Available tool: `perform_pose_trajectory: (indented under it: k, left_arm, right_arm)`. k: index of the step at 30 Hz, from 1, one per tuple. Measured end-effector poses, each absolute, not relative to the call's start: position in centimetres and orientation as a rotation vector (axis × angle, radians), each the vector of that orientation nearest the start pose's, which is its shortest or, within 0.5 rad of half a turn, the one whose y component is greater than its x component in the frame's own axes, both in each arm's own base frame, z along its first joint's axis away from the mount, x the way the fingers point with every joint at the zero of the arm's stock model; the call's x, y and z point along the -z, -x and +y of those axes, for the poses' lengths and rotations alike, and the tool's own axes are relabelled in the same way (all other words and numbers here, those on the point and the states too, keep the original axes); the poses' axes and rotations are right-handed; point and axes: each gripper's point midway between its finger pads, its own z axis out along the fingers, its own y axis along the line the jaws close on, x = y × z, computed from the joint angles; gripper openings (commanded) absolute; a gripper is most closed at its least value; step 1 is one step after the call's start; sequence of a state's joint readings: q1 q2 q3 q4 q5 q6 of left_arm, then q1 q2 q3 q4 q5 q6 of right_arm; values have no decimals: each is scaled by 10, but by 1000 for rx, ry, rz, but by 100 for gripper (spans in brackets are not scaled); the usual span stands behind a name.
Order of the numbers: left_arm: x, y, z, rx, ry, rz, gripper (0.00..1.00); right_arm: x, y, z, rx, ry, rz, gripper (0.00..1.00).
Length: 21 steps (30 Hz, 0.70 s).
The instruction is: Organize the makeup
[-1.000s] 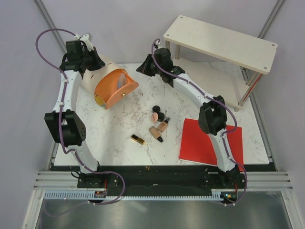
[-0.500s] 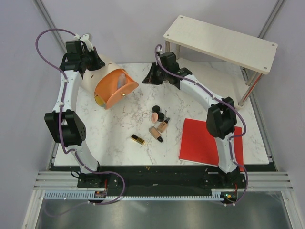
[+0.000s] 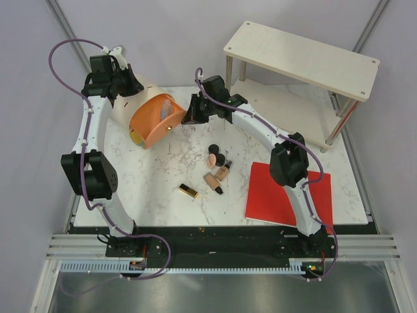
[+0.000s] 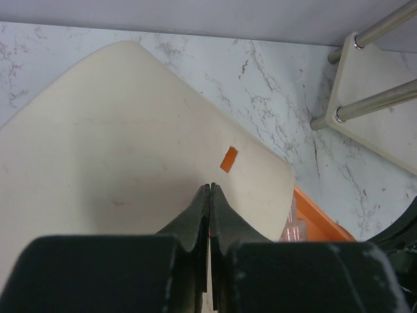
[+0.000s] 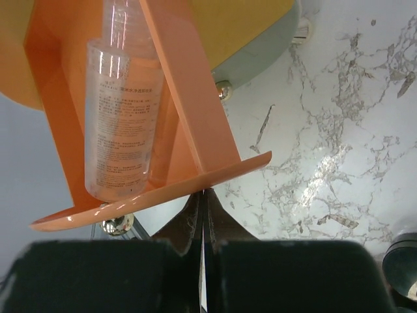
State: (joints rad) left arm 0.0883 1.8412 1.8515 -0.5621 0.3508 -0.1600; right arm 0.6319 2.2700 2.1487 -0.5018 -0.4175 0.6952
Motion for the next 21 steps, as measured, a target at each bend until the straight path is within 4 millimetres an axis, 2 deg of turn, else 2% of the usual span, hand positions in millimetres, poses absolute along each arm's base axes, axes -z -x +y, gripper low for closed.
perform_pose_trajectory:
  k: [6,12,16,21]
  left_arm:
    - [-272,-519,-21,414,54,2112,2]
    - [-272,-519,-21,414,54,2112,2]
    - [-272,-519,-21,415,54,2112,2]
    - [-271,-519,-21,414,54,2112,2]
  right_arm:
    - [-197,-444,440,-1166,164,2356,0]
    - [-200,-445,441,-1169,164,2350,0]
    - [-183,-440,435,-1137,160,2384,0]
    - [-140,-419,405,-992,166,2522,0]
